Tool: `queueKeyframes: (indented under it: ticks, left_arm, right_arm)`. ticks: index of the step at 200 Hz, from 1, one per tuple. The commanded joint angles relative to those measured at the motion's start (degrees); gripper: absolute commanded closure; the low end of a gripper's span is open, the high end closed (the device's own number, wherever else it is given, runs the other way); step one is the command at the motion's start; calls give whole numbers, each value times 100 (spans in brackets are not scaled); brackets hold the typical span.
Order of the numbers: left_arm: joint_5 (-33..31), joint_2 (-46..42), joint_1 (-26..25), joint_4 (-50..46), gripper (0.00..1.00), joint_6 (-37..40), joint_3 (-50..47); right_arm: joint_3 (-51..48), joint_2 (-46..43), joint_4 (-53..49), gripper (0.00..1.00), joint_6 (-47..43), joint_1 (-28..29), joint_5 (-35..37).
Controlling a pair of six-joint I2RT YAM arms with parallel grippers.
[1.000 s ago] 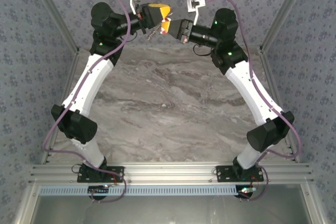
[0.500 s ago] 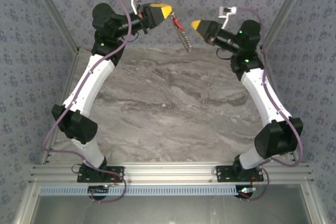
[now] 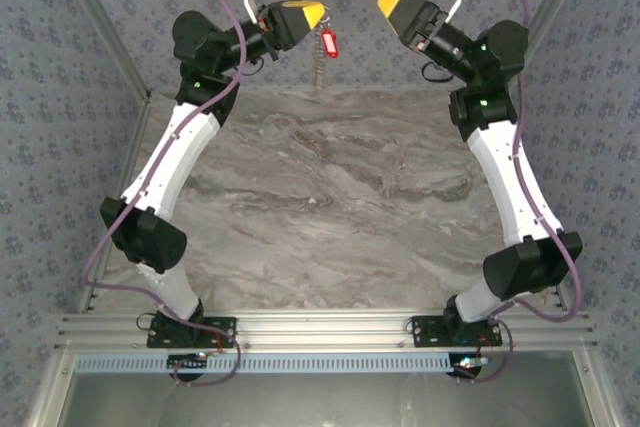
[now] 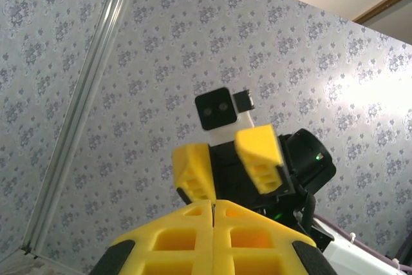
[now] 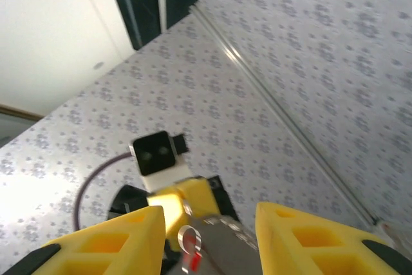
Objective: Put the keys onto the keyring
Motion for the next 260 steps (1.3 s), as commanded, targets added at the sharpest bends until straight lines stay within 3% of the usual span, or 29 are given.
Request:
queueKeyframes:
  ticks: [1,48,145,174,207,249,260]
  left_arm:
    - [-142,42,-12,517,100,-217,-12]
    - [-176,67,-11,595,100,-292,-15]
    - [-141,53,-13,520,100,-231,-7]
    - [-141,44,-5,520,100,-222,-29]
    - [-138,55,3,528,100,-223,-45]
    - [-108,57,35,403,100,-183,12]
    - [-101,45,74,325,89,-146,32]
  right_arm:
    - [365,341,206,54,160,263,132]
    - [668,667,107,55,74,673,168]
    - [808,883,98,64,55,943,168]
    - [783,890,90,74,57,996,146]
    - [764,878,74,100,39,990,134]
    - [682,831,29,100,12,907,77]
    - [640,803,-18,100,-36,866,8]
